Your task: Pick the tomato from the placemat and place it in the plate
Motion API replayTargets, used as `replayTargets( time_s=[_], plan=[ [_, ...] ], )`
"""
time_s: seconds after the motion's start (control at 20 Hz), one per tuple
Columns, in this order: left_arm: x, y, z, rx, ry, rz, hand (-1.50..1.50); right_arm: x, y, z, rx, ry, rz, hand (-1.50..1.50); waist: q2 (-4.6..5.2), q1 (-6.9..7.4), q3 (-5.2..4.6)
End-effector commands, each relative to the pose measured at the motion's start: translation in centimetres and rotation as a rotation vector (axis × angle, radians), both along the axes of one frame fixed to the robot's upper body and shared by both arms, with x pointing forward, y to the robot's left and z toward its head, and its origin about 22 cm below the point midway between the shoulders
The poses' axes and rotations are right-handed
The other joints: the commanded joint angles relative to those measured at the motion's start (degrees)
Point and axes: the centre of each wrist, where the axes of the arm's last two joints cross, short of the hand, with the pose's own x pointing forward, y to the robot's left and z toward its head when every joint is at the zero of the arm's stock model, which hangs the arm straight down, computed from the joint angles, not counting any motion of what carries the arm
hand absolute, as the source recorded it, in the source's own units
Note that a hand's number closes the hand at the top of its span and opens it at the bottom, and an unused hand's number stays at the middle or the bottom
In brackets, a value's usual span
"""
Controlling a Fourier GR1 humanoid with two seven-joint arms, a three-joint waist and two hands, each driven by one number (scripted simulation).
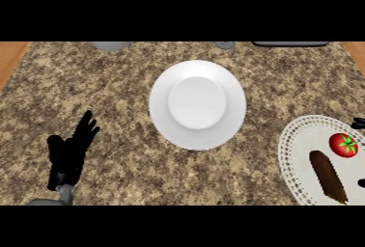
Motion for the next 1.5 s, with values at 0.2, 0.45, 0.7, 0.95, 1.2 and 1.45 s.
replayTargets(
  time_s=[0.2, 0.45, 0.7, 0.95, 1.2, 1.45],
  plan=[
    [0.9, 0.4, 0.5, 0.011, 0.015, -0.019, 0.0, 0.7, -3.8, 3.1, -0.405, -0.104, 0.116, -1.5, -0.34, 1.05, -0.28],
    [1.2, -1.4, -0.1, 0.003, 0.025, -0.018, 0.0, 3.2, -2.7, 5.1, -0.596, -0.042, 0.17, -1.5, -0.45, 0.53, -0.42],
    [2.5, -1.8, 0.3, 0.035, 0.015, -0.022, 0.0, 4.3, -1.7, 4.1, -0.751, 0.114, 0.267, -1.5, -0.32, 0.8, -0.41],
    [1.1, 0.1, 0.1, 0.017, 0.013, 0.012, 0.0, 5.3, -3.1, 5.4, -0.814, 0.167, 0.283, -1.5, -0.44, 0.85, -0.41],
    [2.1, -1.5, -0.9, 0.01, 0.003, 0.005, 0.0, 6.4, -1.2, 3.6, -0.843, 0.181, 0.301, -1.5, -0.55, -0.07, -0.45],
    [1.7, -0.4, 0.2, 0.024, 0.024, 0.004, 0.0, 6.5, -1.0, 1.1, -0.844, 0.196, 0.319, -1.5, -0.55, 0.16, -0.42]
  ],
)
